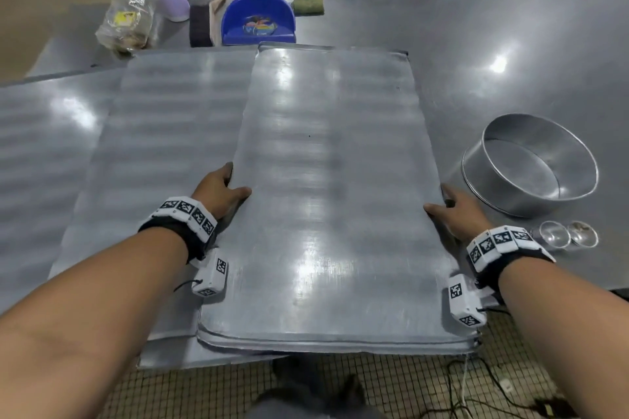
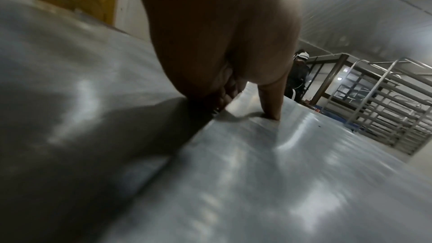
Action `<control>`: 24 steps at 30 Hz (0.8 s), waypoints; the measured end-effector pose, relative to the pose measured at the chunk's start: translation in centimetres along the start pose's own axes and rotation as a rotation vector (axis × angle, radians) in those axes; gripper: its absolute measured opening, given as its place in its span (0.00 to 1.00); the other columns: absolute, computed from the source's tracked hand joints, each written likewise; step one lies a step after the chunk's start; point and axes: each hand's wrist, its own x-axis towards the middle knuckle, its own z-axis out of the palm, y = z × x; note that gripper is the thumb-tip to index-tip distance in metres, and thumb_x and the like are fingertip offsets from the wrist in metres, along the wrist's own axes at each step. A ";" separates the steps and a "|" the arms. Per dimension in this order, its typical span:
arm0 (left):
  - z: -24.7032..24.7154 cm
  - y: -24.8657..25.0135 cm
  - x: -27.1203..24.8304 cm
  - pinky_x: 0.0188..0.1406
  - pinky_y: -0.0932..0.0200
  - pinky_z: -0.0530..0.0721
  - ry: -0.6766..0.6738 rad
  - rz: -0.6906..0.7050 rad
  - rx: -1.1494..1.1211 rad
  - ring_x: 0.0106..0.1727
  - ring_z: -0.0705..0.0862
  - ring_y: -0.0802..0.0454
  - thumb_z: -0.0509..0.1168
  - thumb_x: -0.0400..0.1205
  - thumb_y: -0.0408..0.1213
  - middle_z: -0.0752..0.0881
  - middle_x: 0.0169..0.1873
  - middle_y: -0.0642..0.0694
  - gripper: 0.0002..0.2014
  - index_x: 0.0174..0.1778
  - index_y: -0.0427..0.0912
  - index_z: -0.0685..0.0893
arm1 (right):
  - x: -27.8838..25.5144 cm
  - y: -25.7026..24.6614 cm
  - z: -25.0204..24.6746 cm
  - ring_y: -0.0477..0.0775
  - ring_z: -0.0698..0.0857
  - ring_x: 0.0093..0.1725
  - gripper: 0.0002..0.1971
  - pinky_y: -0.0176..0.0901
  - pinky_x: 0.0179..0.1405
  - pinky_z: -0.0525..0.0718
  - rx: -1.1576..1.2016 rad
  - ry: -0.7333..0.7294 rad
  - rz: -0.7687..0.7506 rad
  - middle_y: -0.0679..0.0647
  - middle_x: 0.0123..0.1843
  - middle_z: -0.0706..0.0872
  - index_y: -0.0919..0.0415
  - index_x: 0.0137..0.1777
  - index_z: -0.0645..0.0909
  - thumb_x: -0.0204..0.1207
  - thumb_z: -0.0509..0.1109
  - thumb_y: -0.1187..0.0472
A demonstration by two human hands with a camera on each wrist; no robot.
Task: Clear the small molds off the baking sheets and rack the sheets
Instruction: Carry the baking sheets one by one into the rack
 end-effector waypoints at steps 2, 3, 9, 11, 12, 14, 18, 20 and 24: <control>0.0 0.1 -1.6 0.67 0.48 0.83 -0.006 -0.016 0.075 0.62 0.88 0.44 0.77 0.79 0.39 0.88 0.63 0.46 0.26 0.72 0.44 0.80 | -1.1 -0.4 0.0 0.55 0.88 0.59 0.20 0.49 0.65 0.81 -0.014 -0.026 -0.003 0.49 0.58 0.89 0.50 0.66 0.81 0.75 0.79 0.59; 0.0 0.1 -2.6 0.66 0.47 0.83 -0.008 -0.026 0.104 0.61 0.88 0.44 0.77 0.78 0.41 0.89 0.62 0.46 0.25 0.71 0.45 0.80 | -1.3 -0.1 0.0 0.55 0.88 0.59 0.22 0.51 0.66 0.82 -0.027 -0.025 -0.012 0.49 0.58 0.90 0.49 0.65 0.81 0.71 0.80 0.55; 0.5 -1.6 -8.9 0.60 0.52 0.83 0.009 -0.076 0.171 0.56 0.89 0.44 0.76 0.79 0.43 0.91 0.56 0.44 0.21 0.68 0.47 0.84 | -4.4 1.9 -0.4 0.61 0.88 0.61 0.26 0.59 0.67 0.83 -0.172 -0.010 -0.054 0.55 0.60 0.90 0.55 0.60 0.84 0.66 0.77 0.41; 0.9 -1.9 -10.5 0.57 0.55 0.81 0.029 -0.080 0.170 0.56 0.88 0.44 0.76 0.79 0.42 0.90 0.56 0.44 0.22 0.69 0.45 0.84 | -6.3 2.0 -0.4 0.62 0.87 0.63 0.26 0.55 0.66 0.82 -0.241 -0.008 -0.033 0.54 0.62 0.90 0.56 0.63 0.85 0.71 0.74 0.40; 1.1 -2.2 -11.0 0.58 0.55 0.80 0.036 -0.085 0.156 0.57 0.88 0.44 0.76 0.80 0.42 0.90 0.57 0.44 0.22 0.70 0.45 0.84 | -7.3 2.2 -0.3 0.62 0.86 0.63 0.26 0.53 0.65 0.82 -0.258 -0.009 -0.035 0.53 0.63 0.90 0.55 0.64 0.85 0.72 0.72 0.39; 1.5 -2.6 -12.1 0.63 0.53 0.81 0.037 -0.095 0.112 0.59 0.88 0.45 0.76 0.80 0.42 0.90 0.61 0.46 0.23 0.71 0.44 0.83 | -8.9 2.7 -0.1 0.61 0.85 0.65 0.25 0.52 0.65 0.81 -0.233 -0.017 -0.027 0.51 0.65 0.89 0.52 0.67 0.82 0.75 0.71 0.40; 1.4 -2.6 -13.3 0.64 0.53 0.82 0.036 -0.133 0.020 0.56 0.88 0.45 0.78 0.78 0.35 0.91 0.55 0.45 0.25 0.71 0.42 0.82 | -10.2 3.3 -0.5 0.59 0.85 0.65 0.21 0.50 0.64 0.79 -0.106 -0.059 -0.032 0.52 0.63 0.88 0.54 0.68 0.81 0.78 0.76 0.49; 0.6 -2.1 -13.9 0.49 0.64 0.84 0.005 -0.143 -0.001 0.44 0.89 0.52 0.78 0.77 0.31 0.92 0.36 0.55 0.26 0.70 0.48 0.80 | -10.4 3.4 -1.2 0.57 0.88 0.62 0.27 0.54 0.67 0.82 0.013 -0.112 -0.016 0.52 0.61 0.90 0.54 0.66 0.82 0.69 0.83 0.47; -1.3 -1.6 -15.3 0.29 0.62 0.78 -0.098 -0.180 -0.060 0.26 0.85 0.60 0.78 0.77 0.29 0.90 0.26 0.59 0.33 0.71 0.58 0.72 | -10.6 3.4 -3.0 0.56 0.90 0.57 0.35 0.55 0.65 0.86 0.184 -0.240 0.022 0.55 0.60 0.91 0.56 0.66 0.81 0.59 0.90 0.54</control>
